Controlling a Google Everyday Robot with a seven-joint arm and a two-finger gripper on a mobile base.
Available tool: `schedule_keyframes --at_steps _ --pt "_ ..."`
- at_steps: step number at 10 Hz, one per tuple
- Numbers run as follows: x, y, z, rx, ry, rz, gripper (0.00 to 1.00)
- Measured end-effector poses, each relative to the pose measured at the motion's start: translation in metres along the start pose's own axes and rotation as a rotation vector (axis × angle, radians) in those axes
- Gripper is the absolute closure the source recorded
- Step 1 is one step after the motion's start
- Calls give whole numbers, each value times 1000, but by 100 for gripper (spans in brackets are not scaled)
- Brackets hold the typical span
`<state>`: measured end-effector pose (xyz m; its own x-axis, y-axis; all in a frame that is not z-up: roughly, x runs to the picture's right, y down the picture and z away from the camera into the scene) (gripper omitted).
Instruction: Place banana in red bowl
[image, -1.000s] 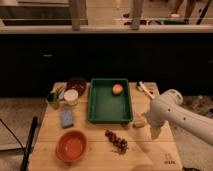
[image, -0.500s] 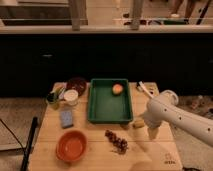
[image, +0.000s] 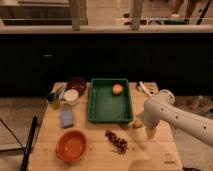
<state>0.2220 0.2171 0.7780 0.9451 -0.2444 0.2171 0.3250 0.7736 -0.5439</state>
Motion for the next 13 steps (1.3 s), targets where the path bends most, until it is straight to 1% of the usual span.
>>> schedule_keyframes --at_steps 1,3,6,9,11,12,13 --pt "-1 -2 2 -3 -9 3 20" --pt "10 -8 11 -5 -27 13 20" --pt "18 -16 26 -12 -54 30 20" --pt "28 -22 36 -19 -66 53 20" --pt "39 -24 41 -26 -66 73 20" --pt "45 -25 42 -28 -62 85 24" --pt "51 -27 42 -26 -59 96 35"
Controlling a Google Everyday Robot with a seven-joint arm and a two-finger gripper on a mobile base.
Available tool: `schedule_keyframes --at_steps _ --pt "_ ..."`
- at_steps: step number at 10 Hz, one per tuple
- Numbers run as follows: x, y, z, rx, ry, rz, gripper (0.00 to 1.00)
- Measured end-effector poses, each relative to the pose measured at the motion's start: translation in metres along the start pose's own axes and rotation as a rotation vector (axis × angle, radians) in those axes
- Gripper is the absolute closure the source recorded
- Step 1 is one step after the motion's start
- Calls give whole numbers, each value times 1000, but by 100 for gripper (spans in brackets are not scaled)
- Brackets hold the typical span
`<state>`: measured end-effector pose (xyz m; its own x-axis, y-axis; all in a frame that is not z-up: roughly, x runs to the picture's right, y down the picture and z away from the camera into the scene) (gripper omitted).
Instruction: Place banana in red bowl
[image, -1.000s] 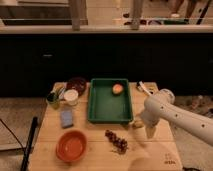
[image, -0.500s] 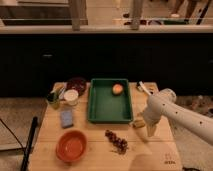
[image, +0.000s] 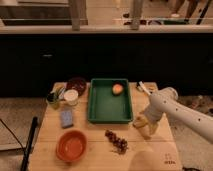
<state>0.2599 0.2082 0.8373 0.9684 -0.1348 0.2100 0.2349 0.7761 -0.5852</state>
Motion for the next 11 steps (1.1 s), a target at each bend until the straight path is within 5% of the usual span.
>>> schedule_keyframes --at_steps 7,11 --pt "21 -1 2 5 -14 -11 99" --pt "28 4 -13 38 -10 -23 100"
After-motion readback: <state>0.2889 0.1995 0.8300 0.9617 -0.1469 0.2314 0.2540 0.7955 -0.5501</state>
